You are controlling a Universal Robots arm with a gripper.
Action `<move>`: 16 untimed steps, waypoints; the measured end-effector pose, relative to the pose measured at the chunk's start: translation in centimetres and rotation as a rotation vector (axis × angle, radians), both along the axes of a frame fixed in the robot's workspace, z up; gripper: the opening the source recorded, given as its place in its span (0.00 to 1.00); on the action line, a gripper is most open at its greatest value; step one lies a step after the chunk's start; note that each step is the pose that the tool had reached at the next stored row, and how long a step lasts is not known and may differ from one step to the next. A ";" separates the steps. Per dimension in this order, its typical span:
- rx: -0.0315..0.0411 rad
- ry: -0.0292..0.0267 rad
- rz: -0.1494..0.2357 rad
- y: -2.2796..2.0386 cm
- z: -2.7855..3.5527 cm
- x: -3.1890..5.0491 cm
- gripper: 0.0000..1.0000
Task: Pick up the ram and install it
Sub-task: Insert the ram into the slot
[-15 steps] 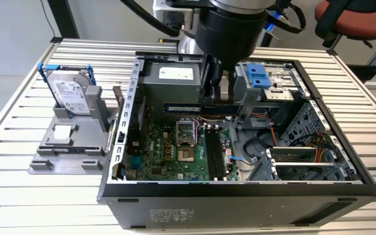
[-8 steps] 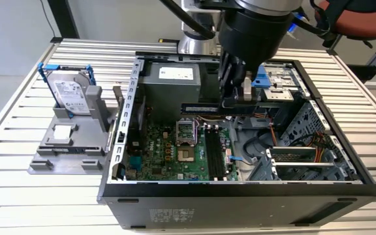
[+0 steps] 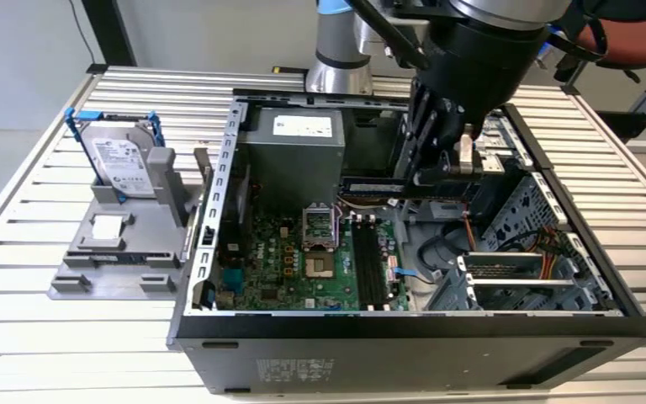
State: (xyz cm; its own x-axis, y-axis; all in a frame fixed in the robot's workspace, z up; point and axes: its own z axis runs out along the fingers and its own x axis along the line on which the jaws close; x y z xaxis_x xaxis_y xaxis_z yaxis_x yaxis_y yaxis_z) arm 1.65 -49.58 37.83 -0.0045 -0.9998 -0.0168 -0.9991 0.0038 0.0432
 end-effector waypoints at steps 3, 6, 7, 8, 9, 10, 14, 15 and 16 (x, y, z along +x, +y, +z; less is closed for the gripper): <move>0.0000 0.0000 0.000 0.11 0.00 0.52 0.00; 0.0000 0.0000 0.000 0.52 0.00 0.65 0.00; 0.0001 0.0000 0.000 0.75 0.00 0.66 0.00; 0.0000 0.0000 0.000 1.00 0.00 0.67 0.00; 0.0001 0.0000 0.000 1.33 0.00 0.68 0.00; 0.0000 0.0000 0.000 1.67 0.00 0.69 0.00; -0.0001 0.0000 0.000 2.98 0.00 0.74 0.00; -0.0001 0.0000 0.000 3.27 0.00 0.75 0.00; -0.0001 0.0000 0.000 3.57 0.00 0.76 0.00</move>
